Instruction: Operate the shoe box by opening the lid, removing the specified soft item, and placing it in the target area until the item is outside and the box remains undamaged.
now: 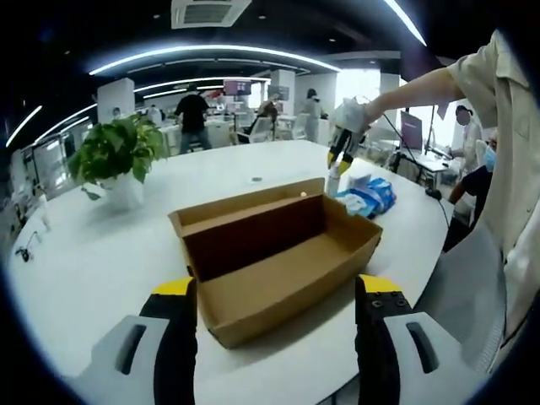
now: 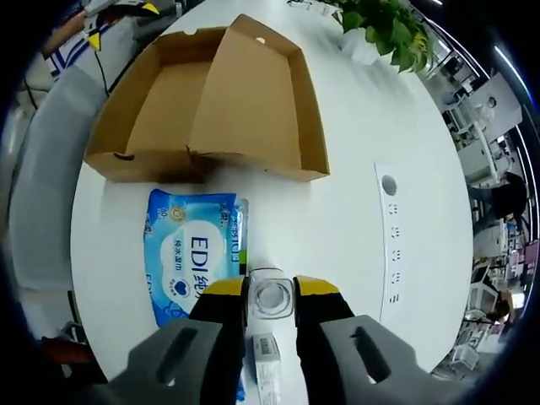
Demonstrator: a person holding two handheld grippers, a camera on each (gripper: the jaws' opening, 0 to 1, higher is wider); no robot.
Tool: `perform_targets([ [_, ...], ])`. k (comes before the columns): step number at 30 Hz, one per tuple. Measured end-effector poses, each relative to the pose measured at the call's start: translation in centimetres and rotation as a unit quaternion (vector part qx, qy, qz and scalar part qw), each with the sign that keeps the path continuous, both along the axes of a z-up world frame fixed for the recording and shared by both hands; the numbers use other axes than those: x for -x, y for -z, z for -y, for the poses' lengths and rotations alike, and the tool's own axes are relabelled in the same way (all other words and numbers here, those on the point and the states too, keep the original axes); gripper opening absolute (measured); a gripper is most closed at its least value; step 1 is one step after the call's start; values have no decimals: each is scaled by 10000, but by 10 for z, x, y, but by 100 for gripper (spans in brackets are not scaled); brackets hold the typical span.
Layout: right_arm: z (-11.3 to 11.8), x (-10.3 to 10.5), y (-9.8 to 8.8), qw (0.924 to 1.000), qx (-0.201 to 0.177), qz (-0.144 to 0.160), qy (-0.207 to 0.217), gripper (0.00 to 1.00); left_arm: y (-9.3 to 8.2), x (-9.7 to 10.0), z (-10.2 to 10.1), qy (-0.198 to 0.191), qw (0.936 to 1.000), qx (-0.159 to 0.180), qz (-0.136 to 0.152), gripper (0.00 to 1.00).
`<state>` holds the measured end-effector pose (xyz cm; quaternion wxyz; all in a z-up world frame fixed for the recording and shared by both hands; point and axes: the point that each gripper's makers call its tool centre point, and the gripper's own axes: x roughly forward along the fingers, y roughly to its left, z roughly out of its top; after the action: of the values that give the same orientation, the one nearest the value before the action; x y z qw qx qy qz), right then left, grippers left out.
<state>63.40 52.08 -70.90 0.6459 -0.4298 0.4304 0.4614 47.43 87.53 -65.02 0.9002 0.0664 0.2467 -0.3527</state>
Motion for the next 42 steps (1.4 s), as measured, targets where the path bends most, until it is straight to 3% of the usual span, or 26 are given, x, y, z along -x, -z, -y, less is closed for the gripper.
perform_targets([
  [8, 1, -5, -4, 9998, -92, 47, 144, 24, 3, -3, -6, -128, 9999, -50, -55, 72],
  [17, -8, -11, -17, 9977, -392, 167, 526, 26, 13, -17, -21, -534, 9981, -259, -141, 59],
  [27, -42, -24, -33, 9830, -1188, 154, 1393, 26, 29, -28, -33, -820, 9946, -562, -287, 45],
  [36, -61, -34, -38, 9725, -1398, 359, 1829, 21, 46, -33, -48, -1294, 9883, -463, -658, 36],
  [42, -75, -35, -30, 9659, -1494, 268, 2096, 22, 54, -39, -51, -1555, 9832, -390, -873, 20],
])
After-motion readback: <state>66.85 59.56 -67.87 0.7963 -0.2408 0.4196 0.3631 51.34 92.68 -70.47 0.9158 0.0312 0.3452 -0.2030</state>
